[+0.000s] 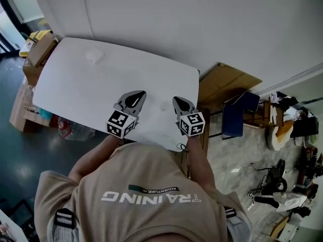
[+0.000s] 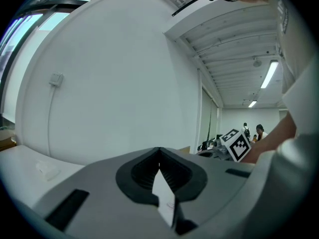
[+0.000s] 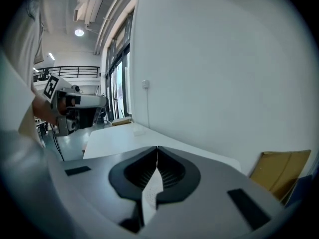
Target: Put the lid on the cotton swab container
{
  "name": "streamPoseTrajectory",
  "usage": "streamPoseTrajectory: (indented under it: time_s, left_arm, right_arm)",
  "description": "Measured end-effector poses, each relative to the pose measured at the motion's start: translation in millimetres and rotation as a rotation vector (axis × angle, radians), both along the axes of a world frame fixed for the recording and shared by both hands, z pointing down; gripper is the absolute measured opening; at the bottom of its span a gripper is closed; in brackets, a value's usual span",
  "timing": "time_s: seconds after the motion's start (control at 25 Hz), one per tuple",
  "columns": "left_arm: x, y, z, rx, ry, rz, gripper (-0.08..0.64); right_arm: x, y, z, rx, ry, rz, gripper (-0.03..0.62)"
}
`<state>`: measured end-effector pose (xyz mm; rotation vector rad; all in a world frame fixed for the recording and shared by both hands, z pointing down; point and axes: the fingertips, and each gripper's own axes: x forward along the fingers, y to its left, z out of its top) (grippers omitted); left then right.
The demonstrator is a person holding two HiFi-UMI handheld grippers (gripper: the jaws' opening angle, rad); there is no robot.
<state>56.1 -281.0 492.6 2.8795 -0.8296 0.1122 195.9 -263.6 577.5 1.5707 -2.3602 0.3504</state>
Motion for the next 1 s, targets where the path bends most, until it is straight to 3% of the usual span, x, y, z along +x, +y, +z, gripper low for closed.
streamPoseTrajectory:
  time_s: [0.4,0.8,1.0]
  left_arm:
    - [24,-1,-17,0.052,-0.003,0.073,0.012]
    - [48,4,-26,0.093,-0.021,0.147,0.012]
    - [50,5,-28,0.092,-0.017,0.14,0.012]
  right_arm:
    - [7,22,-75,0.188,0.053,0.024,0.017]
    - [20,41,-112,0.274,-0.005,0.08,0.017]
    - [19,51,-122,0.296,0.027,0.075,0.018]
